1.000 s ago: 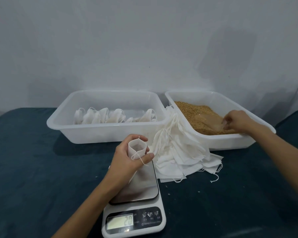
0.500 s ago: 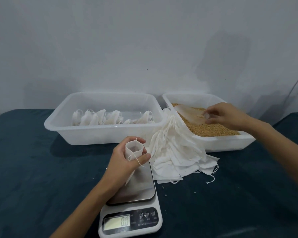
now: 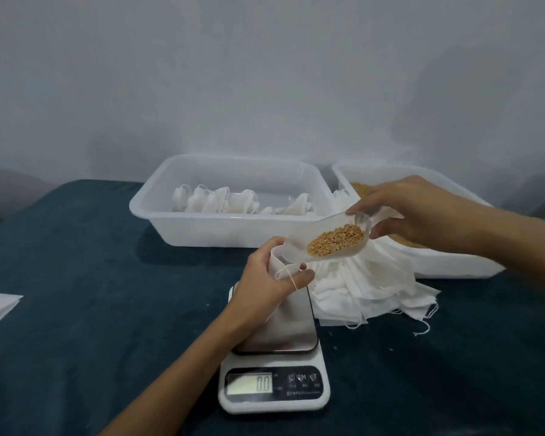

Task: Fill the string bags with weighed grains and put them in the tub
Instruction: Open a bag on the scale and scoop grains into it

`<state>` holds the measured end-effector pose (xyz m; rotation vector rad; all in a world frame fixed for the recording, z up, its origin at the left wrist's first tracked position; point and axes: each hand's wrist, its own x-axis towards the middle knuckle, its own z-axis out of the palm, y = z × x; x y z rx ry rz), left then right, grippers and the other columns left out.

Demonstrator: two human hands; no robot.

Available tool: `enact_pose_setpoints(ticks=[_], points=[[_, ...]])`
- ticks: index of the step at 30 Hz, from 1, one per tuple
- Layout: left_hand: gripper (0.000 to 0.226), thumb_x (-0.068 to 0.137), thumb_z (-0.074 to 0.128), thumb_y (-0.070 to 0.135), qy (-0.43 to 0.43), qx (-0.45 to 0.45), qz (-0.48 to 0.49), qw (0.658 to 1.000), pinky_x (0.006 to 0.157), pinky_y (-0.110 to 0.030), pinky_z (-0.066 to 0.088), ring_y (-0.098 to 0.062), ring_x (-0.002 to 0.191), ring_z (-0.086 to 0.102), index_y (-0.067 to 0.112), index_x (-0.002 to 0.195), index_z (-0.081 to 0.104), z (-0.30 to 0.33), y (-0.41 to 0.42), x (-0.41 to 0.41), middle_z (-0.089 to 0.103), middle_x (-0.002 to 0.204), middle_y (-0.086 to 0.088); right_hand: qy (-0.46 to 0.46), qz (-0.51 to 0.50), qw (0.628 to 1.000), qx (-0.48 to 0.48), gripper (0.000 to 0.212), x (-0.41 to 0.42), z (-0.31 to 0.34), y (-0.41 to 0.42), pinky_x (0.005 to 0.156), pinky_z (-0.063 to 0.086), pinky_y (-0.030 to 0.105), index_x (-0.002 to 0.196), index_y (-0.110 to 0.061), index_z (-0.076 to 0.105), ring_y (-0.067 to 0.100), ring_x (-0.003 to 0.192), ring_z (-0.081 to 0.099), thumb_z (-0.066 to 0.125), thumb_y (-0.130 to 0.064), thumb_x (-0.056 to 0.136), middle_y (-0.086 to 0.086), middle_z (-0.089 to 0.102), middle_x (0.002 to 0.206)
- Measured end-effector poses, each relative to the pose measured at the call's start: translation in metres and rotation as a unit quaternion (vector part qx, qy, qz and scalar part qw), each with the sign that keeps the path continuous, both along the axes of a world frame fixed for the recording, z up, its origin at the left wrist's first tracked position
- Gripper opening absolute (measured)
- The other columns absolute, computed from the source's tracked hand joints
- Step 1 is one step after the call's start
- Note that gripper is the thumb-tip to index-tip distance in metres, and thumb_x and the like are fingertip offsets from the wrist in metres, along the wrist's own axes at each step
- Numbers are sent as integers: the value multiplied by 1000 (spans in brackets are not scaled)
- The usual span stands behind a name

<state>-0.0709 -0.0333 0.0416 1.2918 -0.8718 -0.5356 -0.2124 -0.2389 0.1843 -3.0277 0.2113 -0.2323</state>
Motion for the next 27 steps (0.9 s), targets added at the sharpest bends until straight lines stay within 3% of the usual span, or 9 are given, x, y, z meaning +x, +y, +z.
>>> enact_pose_setpoints(ticks=[2,5,7,11,14,19,27], points=[[33,82,83,10,12,-10,-11,1000,76,-22,53,-11,86,70,12,111,68,1,0,-1,73,96,-11,-9,3,1000,-16,42,1,3,0,82,32,-4,119,-31,73,-16,90,53,83,-17,81,-28,65,103],[31,86,81,2,18,-10,-16,1000,78,-27,53,-15,84,66,7,113,66,1,0,-1,72,93,-14,-16,8,999,-27,39,1,8,3,85,40,11,115,-34,73,-13,93,58,83,-17,81,-37,58,92],[32,86,81,1,19,-8,-16,1000,77,-26,52,-15,82,64,7,112,65,1,1,-1,70,90,-10,-15,9,999,-42,38,1,11,6,86,45,24,117,-33,73,-4,95,56,82,-17,83,-33,58,93],[33,86,81,1,17,-7,-19,1000,80,-24,54,-13,86,67,9,114,65,-1,0,-2,73,92,-8,-18,20,997,-73,38,2,15,10,77,36,17,119,-30,73,0,90,49,80,-16,85,-23,62,96],[32,87,80,0,12,-10,-23,1000,80,-19,53,-8,86,69,9,115,66,-2,-1,-1,73,90,6,-25,29,995,-90,38,3,17,13,84,38,27,120,-27,73,12,96,57,79,-13,85,-12,69,104],[30,87,80,0,6,-10,-25,1000,78,-19,51,-7,83,67,6,113,65,-3,-1,0,73,88,9,-33,46,992,-112,39,5,19,17,89,49,43,116,-24,76,22,97,62,82,-8,81,-5,71,101],[35,87,80,1,2,6,-15,1000,76,-15,50,-4,83,68,6,118,65,-3,0,0,74,90,9,-50,70,985,-150,40,8,16,16,91,45,40,113,-24,76,27,94,63,85,-7,78,-3,72,98]])
